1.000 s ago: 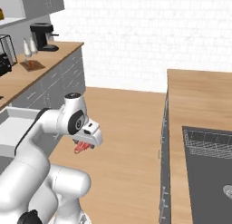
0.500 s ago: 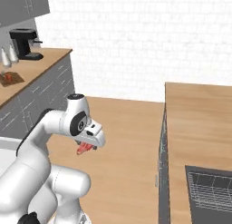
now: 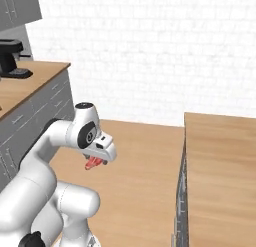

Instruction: Pick up the knife from the drawer and place it on the cutting board. Then place the meat from the plate to the cutting board.

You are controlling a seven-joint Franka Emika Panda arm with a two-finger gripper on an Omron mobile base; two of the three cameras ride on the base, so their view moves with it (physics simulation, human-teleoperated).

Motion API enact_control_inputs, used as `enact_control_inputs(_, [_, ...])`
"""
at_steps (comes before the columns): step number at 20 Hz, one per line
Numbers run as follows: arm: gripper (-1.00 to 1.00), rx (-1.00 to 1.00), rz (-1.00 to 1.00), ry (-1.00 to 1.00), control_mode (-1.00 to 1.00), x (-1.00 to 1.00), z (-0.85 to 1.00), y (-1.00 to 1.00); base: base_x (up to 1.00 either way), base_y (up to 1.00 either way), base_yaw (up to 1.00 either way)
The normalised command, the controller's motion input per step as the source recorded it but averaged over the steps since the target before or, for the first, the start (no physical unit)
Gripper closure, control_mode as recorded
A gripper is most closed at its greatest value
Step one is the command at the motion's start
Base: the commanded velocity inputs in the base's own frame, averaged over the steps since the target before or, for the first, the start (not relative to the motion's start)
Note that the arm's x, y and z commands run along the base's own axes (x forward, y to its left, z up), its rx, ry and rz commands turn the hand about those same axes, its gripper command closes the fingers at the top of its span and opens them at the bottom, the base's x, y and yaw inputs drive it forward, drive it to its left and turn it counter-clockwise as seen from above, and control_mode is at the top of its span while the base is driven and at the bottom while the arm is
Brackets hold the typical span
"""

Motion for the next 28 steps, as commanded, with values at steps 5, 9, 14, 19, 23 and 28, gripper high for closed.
enact_control_inputs(5, [1.00,0.00,0.00,0.00,1.00,0.00,0.00,0.00,1.00,0.30,0.22])
enact_control_inputs(9, [1.00,0.00,0.00,0.00,1.00,0.00,0.00,0.00,1.00,0.29,0.40])
enact_control_inputs(14, [1.00,0.00,0.00,0.00,1.00,0.00,0.00,0.00,1.00,0.33,0.47])
enact_control_inputs(19, [1.00,0.00,0.00,0.00,1.00,0.00,0.00,0.00,1.00,0.00,0.69])
enact_control_inputs(23, [1.00,0.00,0.00,0.00,1.00,0.00,0.00,0.00,1.00,0.00,0.76])
enact_control_inputs(28, [1.00,0.00,0.00,0.00,1.00,0.00,0.00,0.00,0.90,0.00,0.77])
